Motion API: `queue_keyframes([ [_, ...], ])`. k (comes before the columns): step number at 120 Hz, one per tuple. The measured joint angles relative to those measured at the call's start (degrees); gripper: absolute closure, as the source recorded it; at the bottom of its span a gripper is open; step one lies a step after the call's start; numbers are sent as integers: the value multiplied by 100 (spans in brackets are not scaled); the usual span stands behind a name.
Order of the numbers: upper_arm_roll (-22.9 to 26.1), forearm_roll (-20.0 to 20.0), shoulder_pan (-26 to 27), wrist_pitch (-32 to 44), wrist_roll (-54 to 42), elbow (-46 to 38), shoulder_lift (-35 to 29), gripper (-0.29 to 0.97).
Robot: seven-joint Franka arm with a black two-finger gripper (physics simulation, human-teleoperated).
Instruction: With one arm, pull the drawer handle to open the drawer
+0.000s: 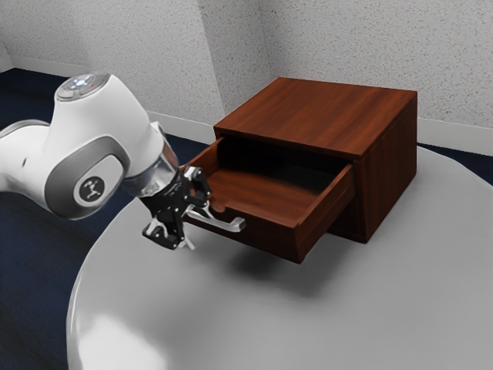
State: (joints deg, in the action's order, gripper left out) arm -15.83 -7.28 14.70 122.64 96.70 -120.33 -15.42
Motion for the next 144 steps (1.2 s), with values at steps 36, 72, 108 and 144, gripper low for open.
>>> queue_keyframes([
  [36,-3,-13,3,-101,-2,8,-13,32],
  [72,3,-30,12,-121,23,96,63,31],
  [108,1,-33,28,-124,38,159,108,30],
  [144,49,-37,40,-161,39,241,111,32],
])
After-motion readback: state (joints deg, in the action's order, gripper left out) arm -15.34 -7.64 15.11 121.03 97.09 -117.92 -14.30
